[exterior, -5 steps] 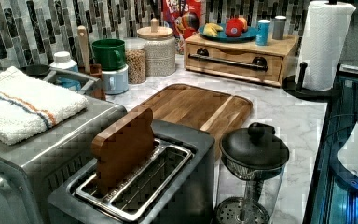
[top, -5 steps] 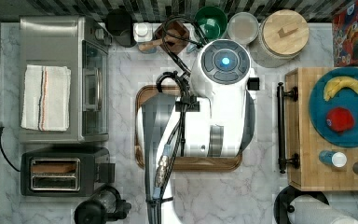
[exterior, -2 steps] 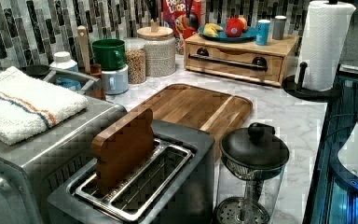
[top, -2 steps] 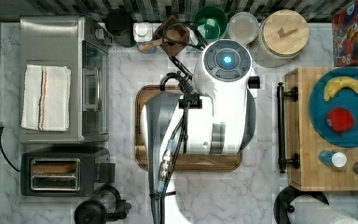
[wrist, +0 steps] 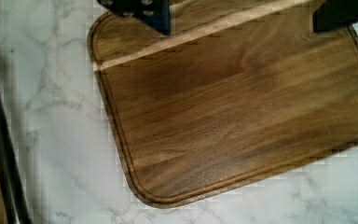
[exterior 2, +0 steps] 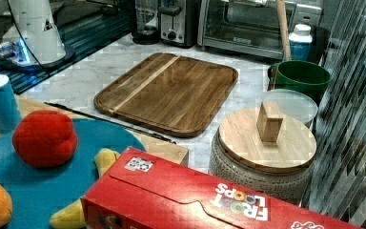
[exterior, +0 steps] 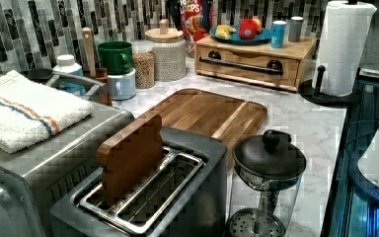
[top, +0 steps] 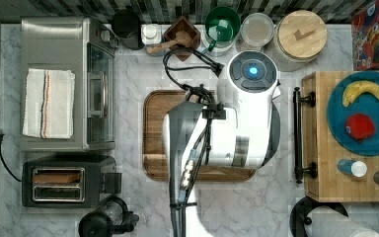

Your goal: Open the drawer.

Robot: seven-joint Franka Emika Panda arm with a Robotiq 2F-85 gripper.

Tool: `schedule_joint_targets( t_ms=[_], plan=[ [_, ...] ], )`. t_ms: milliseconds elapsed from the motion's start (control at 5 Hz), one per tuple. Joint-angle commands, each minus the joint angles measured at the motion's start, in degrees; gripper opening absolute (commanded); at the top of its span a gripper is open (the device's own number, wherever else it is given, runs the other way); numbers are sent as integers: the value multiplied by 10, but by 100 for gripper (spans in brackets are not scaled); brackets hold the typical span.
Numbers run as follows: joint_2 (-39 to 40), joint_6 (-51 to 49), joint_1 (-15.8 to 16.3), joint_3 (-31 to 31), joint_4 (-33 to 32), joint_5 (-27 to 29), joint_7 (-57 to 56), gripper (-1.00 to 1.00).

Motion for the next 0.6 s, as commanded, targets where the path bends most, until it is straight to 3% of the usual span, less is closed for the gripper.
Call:
schedule_joint_targets(
  t_ms=[200, 600],
  plan=[
    [-13, 132, -56, -30, -82, -69, -243, 100],
    [6, 208, -76, -57, -109, -70, -335, 100]
  ],
)
